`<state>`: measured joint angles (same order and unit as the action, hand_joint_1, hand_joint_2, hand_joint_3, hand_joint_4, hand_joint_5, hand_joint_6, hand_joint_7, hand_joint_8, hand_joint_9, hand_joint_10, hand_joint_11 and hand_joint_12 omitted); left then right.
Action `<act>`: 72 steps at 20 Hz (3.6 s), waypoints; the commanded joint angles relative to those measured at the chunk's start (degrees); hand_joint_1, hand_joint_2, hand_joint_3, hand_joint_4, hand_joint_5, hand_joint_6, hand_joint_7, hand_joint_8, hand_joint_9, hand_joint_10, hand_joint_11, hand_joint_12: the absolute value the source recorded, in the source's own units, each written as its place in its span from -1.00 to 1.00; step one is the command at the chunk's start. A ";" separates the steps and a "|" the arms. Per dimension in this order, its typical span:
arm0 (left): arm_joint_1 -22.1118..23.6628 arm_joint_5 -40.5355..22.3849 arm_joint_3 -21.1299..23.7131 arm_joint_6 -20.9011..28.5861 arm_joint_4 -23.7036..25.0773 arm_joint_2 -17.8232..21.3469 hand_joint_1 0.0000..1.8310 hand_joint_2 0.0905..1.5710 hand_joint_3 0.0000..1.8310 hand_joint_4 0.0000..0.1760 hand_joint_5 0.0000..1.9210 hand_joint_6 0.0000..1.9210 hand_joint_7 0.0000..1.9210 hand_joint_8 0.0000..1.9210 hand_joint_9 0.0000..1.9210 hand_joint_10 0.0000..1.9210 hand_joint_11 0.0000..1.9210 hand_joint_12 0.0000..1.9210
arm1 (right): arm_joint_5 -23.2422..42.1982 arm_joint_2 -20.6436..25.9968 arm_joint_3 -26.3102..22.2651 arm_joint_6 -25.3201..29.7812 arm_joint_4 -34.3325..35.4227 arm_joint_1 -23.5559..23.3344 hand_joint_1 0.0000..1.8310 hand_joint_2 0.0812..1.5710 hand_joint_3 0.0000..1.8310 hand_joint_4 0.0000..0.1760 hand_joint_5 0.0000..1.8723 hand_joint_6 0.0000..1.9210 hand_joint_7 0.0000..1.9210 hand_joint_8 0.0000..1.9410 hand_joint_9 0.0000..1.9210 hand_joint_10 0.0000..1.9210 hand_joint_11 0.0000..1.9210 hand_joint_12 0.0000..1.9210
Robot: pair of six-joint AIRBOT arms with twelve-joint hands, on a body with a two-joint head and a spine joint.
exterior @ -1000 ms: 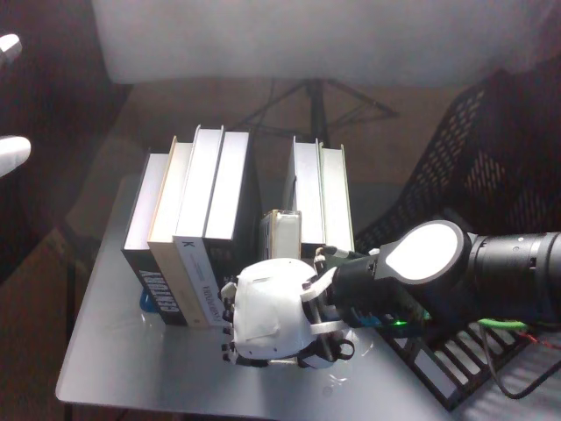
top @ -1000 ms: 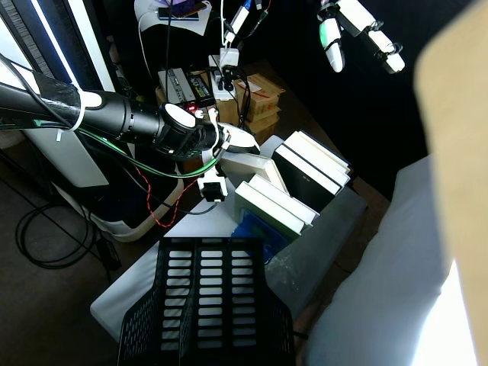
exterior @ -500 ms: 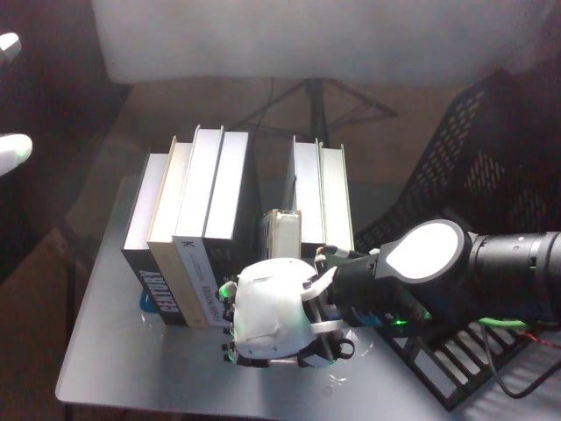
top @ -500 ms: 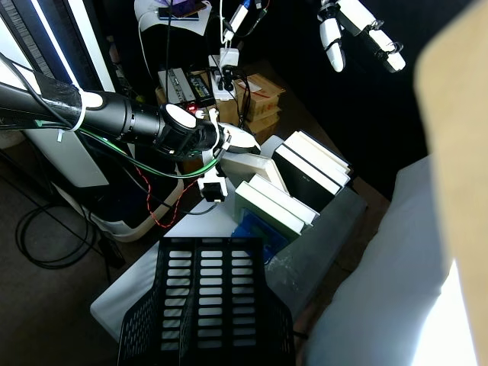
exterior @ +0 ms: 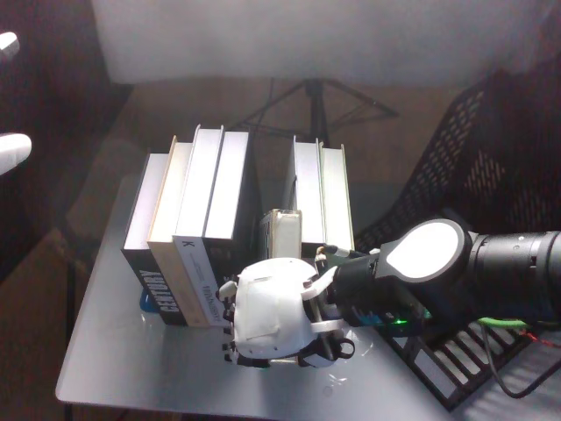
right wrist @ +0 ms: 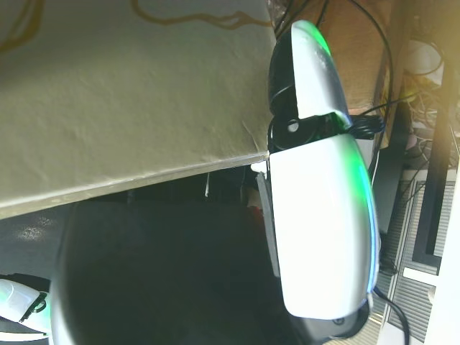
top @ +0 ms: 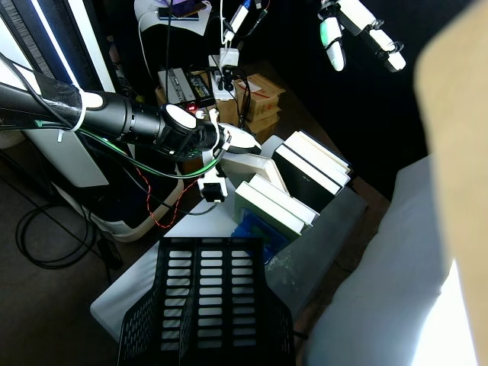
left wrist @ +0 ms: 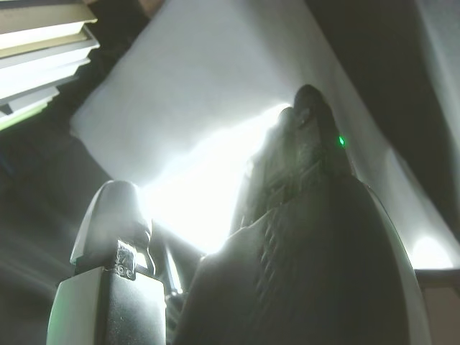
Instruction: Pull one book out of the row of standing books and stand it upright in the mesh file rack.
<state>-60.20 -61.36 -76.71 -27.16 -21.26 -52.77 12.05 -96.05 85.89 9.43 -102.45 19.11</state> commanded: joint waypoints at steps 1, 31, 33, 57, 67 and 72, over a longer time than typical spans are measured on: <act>0.42 -7.51 -0.25 0.00 -1.61 -0.04 -0.48 0.65 -1.00 -0.24 -0.98 -0.99 -1.00 -1.00 -1.00 -1.00 -1.00 -1.00 | -2.42 1.63 0.06 0.10 -0.17 0.40 0.31 0.45 -0.99 -1.00 -0.04 0.32 -0.08 0.05 -0.24 -0.15 -0.72 0.72; 0.30 -7.90 -0.65 0.08 -2.02 -0.43 -0.39 0.67 -1.00 -0.32 -0.96 -0.98 -1.00 -1.00 -1.00 -1.00 -1.00 -1.00 | 8.29 7.60 -0.84 0.13 4.10 -7.05 -0.06 0.07 -1.00 -1.00 -1.00 -1.00 -1.00 -1.00 -1.00 -1.00 -1.00 -1.00; 0.30 -7.90 -0.66 0.08 -2.14 -0.43 -0.38 0.66 -1.00 -0.31 -0.96 -0.97 -1.00 -1.00 -1.00 -1.00 -1.00 -1.00 | 9.00 7.89 -0.88 0.13 4.77 -7.60 -0.06 0.07 -1.00 -1.00 -1.00 -1.00 -1.00 -1.00 -1.00 -1.00 -1.00 -1.00; -3.01 -11.40 -0.03 0.83 -5.82 0.00 -0.42 0.82 -0.97 -0.32 -0.98 -0.99 -1.00 -1.00 -1.00 -1.00 -1.00 -1.00 | 3.75 3.29 1.88 0.19 -8.38 -8.20 -0.02 0.11 -1.00 -1.00 -1.00 -1.00 -1.00 -1.00 -1.00 -1.00 -1.00 -1.00; -4.41 -12.49 1.02 0.89 -7.47 0.53 -0.44 0.83 -0.97 -0.05 -1.00 -1.00 -1.00 -1.00 -1.00 -1.00 -1.00 -1.00 | 7.07 6.30 -2.01 2.08 -8.53 -10.18 -0.06 0.12 -1.00 -1.00 -1.00 -1.00 -1.00 -1.00 -1.00 -1.00 -1.00 -1.00; -4.68 -12.91 1.29 0.74 -8.02 0.74 -0.44 0.81 -0.98 -0.12 -0.99 -1.00 -1.00 -1.00 -1.00 -1.00 -1.00 -1.00 | 7.60 6.83 -2.70 2.18 -8.39 -12.03 -0.08 0.10 -1.00 -1.00 -1.00 -1.00 -1.00 -1.00 -1.00 -1.00 -1.00 -1.00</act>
<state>-65.17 -66.94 -75.16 -26.50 -27.62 -52.71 20.08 -89.58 83.31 11.79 -112.09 7.29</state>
